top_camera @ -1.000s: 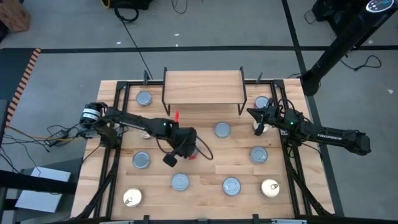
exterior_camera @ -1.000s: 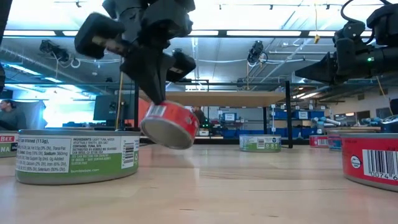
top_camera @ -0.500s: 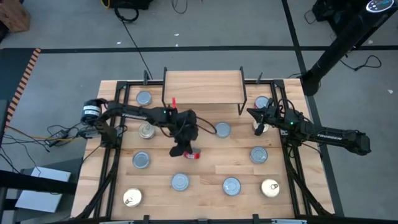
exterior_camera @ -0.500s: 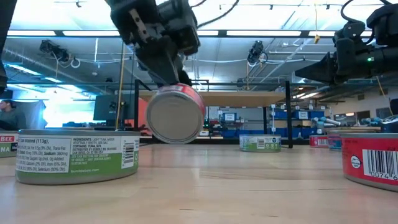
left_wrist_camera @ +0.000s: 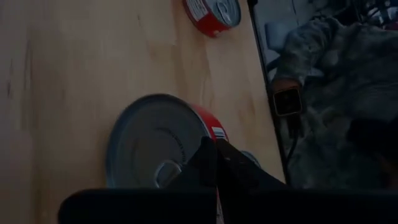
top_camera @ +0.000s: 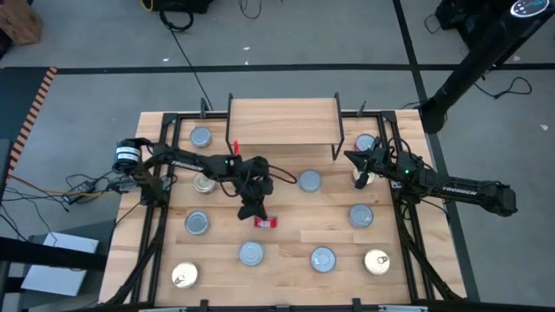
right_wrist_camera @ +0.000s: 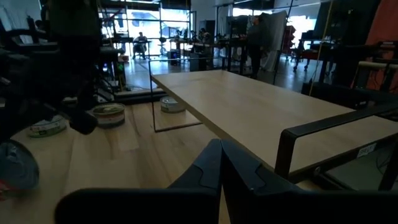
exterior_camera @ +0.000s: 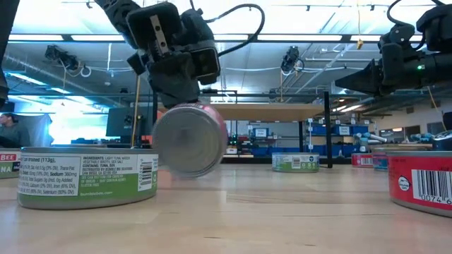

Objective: Stack canned seafood by type on shelf
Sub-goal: Put the red tuna can on the shelf

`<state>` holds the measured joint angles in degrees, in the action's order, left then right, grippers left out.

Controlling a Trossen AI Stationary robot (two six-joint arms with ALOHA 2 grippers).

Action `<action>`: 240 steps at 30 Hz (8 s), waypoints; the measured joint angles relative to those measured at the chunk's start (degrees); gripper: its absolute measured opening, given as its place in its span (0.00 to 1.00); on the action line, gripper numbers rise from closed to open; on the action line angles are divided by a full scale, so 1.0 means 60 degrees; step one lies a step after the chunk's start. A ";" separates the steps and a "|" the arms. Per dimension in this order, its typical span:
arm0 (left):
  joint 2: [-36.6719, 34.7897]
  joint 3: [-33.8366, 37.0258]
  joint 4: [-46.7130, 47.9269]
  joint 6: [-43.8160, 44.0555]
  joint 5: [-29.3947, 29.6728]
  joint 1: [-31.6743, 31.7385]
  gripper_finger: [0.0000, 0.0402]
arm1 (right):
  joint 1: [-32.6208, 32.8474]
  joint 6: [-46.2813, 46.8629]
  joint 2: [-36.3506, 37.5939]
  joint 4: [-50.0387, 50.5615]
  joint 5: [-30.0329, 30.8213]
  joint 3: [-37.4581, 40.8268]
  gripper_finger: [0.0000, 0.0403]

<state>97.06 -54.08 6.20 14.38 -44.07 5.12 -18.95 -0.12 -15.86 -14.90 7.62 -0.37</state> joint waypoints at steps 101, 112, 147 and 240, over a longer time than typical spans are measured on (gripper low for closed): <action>-0.1683 0.1445 0.0971 -0.4377 0.6879 -0.2104 0.09 | -0.0002 0.0000 -0.0025 0.0000 0.0036 0.0001 0.05; -0.1548 0.1449 0.0986 -0.4898 0.7127 -0.2438 0.23 | 0.0001 0.0000 -0.0025 0.0000 0.0036 -0.0001 0.05; -0.0576 0.0384 0.1491 -0.5292 0.7687 -0.2395 0.00 | -0.0002 0.0000 -0.0025 0.0002 0.0037 -0.0002 0.05; 0.1541 0.2953 -0.9953 0.6107 0.0390 0.0037 0.04 | -0.0002 0.0000 -0.0023 0.0004 0.0039 0.0000 0.05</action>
<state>106.30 -36.36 -53.52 51.03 -41.74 5.34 -18.96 -0.12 -15.99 -14.87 7.85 -0.37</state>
